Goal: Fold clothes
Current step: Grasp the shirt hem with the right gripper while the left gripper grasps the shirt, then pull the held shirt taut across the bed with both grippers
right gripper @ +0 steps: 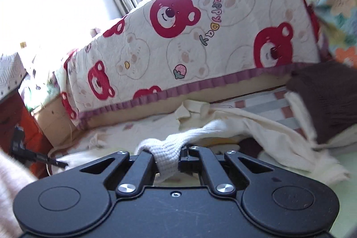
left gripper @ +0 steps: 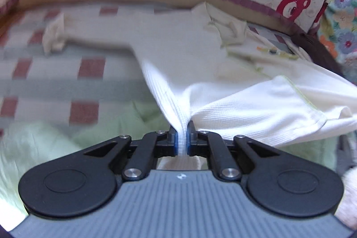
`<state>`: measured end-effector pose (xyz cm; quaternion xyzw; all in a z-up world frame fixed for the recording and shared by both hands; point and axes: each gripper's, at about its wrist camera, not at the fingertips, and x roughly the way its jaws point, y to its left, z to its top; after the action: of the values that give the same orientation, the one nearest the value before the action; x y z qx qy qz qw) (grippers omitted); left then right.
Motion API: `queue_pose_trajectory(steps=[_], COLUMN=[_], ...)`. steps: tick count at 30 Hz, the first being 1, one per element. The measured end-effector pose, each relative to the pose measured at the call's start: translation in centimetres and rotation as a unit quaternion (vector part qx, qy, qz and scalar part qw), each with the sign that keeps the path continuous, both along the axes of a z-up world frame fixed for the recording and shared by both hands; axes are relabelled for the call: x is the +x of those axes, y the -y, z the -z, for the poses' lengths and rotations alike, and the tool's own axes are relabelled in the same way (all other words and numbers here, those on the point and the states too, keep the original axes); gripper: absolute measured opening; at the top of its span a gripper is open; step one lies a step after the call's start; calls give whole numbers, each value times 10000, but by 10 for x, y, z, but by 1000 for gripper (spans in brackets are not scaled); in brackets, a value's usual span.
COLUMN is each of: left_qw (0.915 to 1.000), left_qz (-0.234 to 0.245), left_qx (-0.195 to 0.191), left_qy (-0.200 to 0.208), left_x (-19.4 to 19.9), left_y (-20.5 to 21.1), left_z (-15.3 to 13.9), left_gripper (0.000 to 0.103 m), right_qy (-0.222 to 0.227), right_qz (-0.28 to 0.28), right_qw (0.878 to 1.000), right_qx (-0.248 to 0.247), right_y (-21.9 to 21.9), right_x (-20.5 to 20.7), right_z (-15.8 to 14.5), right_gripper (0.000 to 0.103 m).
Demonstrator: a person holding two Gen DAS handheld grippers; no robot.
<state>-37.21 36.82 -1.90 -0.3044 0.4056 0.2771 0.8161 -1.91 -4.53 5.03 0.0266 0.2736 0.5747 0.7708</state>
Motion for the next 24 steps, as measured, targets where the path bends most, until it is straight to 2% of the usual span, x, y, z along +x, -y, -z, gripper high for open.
queue_pose_trajectory(steps=[2,6,9,12,14,17,20,22,24], left_qw=[9998,9990,9990,9987,9980,9939,9909,9888,9867], left_qz=[6,37,110,347,351,464,706,878,1054], left_qx=[-182,-238,-170,124,81,-92,-160,-189,-57], left_qy=[-61,-386,-387,-361,-514,-995,-1132,-1189,-1238], left_x=[-9,-9,-9,-12,-12,-7,-1,3,5], left_y=[1,2,7,22,28,29,31,34,39], left_z=[8,48,47,30,33,60,66,68,61], left_gripper=[6,6,5,5,5,6,7,8,11], right_qy=[59,-205,-583,-464,-539,-751,-714,-761,-847], right_qz=[88,372,542,597,694,739,706,628,440], right_qw=[9987,9929,9922,9944,9917,9829,9756,9716,9658], right_qx=[-502,-1110,-963,-734,-943,-1511,-1954,-2152,-2412], right_y=[5,5,11,19,20,17,15,14,14], right_x=[-18,-21,-15,-21,-22,-22,-27,-30,-31], right_z=[20,90,105,94,108,148,175,182,180], right_gripper=[3,2,2,2,2,2,2,3,3])
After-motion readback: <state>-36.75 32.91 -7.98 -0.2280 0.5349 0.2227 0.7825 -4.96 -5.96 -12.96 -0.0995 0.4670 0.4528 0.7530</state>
